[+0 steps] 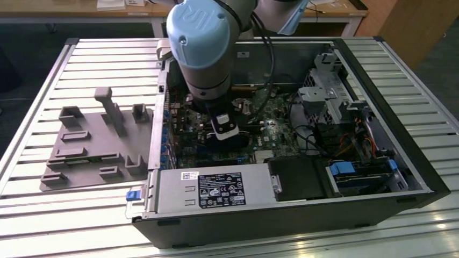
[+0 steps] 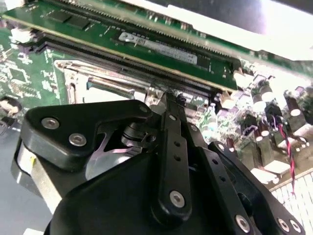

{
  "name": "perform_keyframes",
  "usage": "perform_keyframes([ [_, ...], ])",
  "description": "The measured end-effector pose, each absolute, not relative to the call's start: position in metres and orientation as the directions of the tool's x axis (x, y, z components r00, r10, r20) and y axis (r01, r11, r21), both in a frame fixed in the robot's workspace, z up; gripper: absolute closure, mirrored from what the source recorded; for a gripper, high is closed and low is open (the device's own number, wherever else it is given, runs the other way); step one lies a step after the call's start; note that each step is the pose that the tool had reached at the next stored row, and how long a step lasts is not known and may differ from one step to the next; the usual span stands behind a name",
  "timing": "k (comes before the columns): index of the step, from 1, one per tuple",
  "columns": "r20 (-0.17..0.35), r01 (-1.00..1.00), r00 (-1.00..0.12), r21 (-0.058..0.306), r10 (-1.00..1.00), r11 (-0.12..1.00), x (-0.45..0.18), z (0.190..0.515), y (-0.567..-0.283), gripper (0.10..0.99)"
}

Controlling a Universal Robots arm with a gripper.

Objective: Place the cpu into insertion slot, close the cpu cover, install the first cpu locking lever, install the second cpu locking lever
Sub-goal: 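Install the second cpu locking lever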

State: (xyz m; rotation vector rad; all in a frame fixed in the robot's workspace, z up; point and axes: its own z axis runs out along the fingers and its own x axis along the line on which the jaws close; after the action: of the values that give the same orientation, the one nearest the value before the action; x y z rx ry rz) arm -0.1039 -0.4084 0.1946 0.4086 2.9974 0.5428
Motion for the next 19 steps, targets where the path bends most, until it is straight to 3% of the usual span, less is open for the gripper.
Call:
perform_keyframes([
  [19, -0.027, 0.268, -0.956, 0.315, 0.291, 0.910, -0.081, 0.214, -0.408, 0.984],
])
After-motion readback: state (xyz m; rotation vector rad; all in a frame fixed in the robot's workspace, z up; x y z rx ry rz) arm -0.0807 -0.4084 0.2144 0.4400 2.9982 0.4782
